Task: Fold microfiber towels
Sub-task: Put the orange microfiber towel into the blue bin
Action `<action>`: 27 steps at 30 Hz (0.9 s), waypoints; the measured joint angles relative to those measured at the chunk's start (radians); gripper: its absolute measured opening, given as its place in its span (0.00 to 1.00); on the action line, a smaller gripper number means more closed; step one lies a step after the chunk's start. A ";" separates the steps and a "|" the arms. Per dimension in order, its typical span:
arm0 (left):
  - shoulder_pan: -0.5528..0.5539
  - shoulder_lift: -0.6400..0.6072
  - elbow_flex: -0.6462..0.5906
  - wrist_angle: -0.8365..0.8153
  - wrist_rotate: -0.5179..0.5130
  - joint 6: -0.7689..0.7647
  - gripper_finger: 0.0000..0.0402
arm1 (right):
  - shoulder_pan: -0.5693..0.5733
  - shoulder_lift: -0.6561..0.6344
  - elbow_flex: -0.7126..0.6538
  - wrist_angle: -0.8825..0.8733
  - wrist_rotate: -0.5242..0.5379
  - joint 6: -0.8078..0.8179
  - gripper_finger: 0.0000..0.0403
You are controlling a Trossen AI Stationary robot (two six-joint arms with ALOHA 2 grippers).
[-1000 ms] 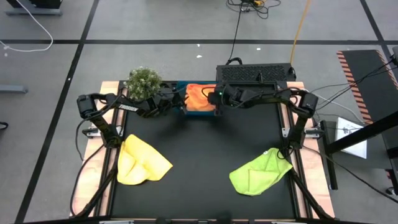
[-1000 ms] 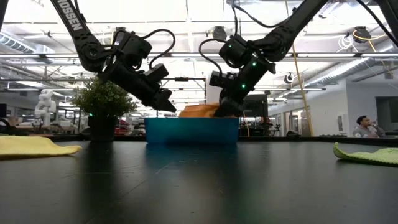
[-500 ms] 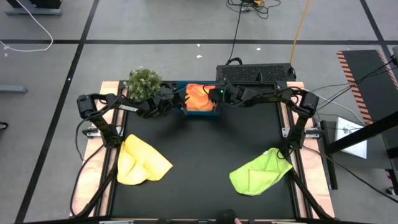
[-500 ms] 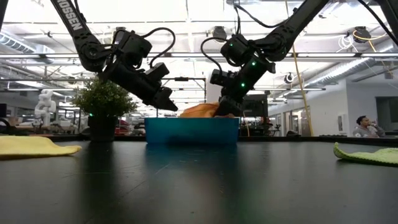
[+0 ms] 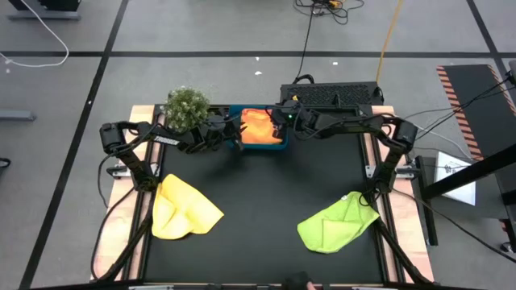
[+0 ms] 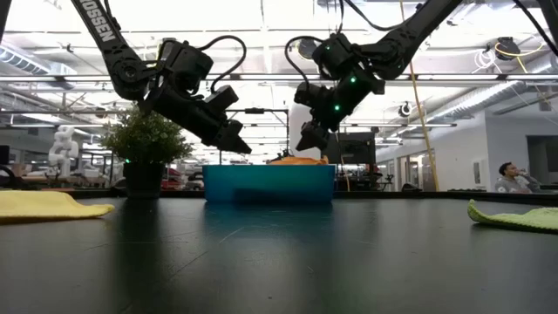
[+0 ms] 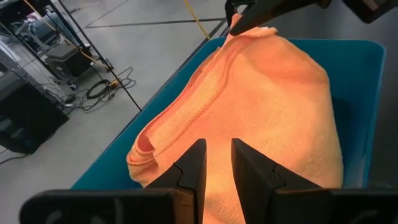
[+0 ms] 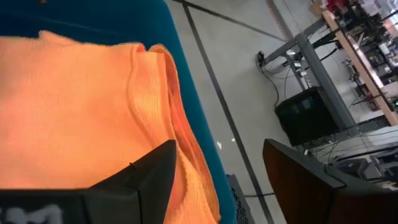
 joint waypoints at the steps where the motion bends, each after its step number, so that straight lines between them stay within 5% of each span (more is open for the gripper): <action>1: 0.000 -0.001 0.000 0.002 0.001 0.001 0.19 | 0.002 -0.006 0.000 -0.012 -0.001 0.004 0.58; 8: 0.001 -0.201 0.001 -0.109 0.118 0.004 0.19 | 0.002 -0.087 -0.002 -0.083 -0.286 0.076 0.47; 13: 0.005 -0.387 -0.015 -0.167 0.197 0.035 0.19 | -0.058 -0.119 -0.080 0.032 -0.582 0.123 0.25; 18: 0.005 -0.523 -0.113 -0.107 0.209 0.028 0.19 | -0.125 -0.111 -0.184 0.172 -0.601 0.134 0.02; 27: 0.005 -0.599 -0.279 0.063 0.211 -0.027 0.19 | -0.159 -0.034 -0.211 0.240 -0.601 0.162 0.00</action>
